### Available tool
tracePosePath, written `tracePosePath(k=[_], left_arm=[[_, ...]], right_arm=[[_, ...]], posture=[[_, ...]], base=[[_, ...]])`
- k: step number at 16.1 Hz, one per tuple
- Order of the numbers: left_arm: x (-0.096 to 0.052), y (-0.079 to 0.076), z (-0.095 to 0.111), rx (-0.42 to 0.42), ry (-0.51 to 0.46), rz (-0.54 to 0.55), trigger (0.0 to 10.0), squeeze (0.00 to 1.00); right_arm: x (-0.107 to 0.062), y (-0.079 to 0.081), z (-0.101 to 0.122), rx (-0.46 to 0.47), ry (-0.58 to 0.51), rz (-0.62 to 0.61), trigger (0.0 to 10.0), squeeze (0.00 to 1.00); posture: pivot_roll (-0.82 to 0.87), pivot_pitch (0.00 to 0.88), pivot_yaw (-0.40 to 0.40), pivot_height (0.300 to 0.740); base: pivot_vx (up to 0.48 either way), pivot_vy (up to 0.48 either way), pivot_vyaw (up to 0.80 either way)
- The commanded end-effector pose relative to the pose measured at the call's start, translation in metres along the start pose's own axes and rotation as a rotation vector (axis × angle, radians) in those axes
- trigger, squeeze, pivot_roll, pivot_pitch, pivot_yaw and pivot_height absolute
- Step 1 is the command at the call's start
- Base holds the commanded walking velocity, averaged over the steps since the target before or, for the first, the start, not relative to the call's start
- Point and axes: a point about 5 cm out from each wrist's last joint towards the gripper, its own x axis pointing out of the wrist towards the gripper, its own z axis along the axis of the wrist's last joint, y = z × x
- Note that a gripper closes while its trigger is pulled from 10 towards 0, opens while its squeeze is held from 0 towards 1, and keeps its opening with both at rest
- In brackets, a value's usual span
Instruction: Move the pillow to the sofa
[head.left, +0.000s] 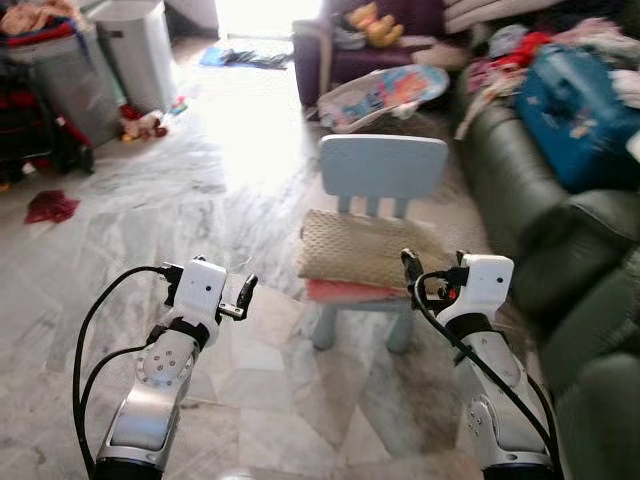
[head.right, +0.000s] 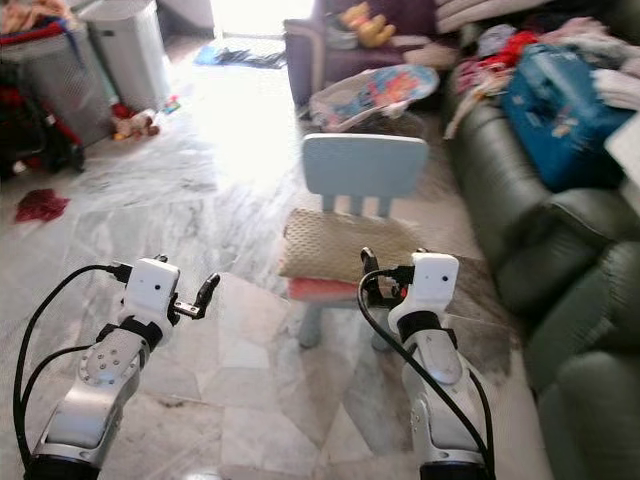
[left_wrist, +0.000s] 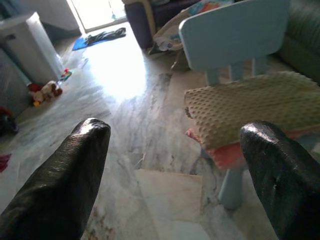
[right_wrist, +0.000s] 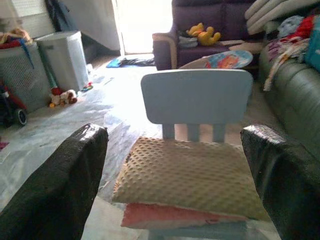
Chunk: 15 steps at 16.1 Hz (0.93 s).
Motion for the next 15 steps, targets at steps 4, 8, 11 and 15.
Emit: tracePosePath(k=[4,8,11,15], left_arm=[[-0.0005,0.0056,0.0041,0.006,-0.01,0.028,10.0,0.0],[-0.0005,0.0054,0.0037,0.007,-0.007,0.033,10.0,0.0],[-0.0002,0.0051,0.0034,0.005,-0.004,0.041,10.0,0.0],[-0.0002,0.0051,0.0024,-0.006,0.0,0.055,10.0,0.0]], right_arm=[[0.0049,0.0038,0.0031,-0.009,-0.002,0.016,10.0,0.0],[0.0058,0.004,0.0032,-0.013,0.002,0.019,10.0,0.0],[0.0077,0.0036,0.0029,-0.02,0.007,0.026,10.0,0.0],[0.01,0.0032,0.0034,-0.034,0.014,0.04,10.0,0.0]], posture=[[-0.01,0.0,-0.027,0.74],[-0.01,0.0,-0.029,0.74],[0.0,0.0,-0.034,0.74],[0.0,0.0,-0.047,0.74]], base=[[0.465,0.0,0.0],[0.465,0.0,0.0],[0.465,0.0,0.0],[0.466,0.0,0.0]])
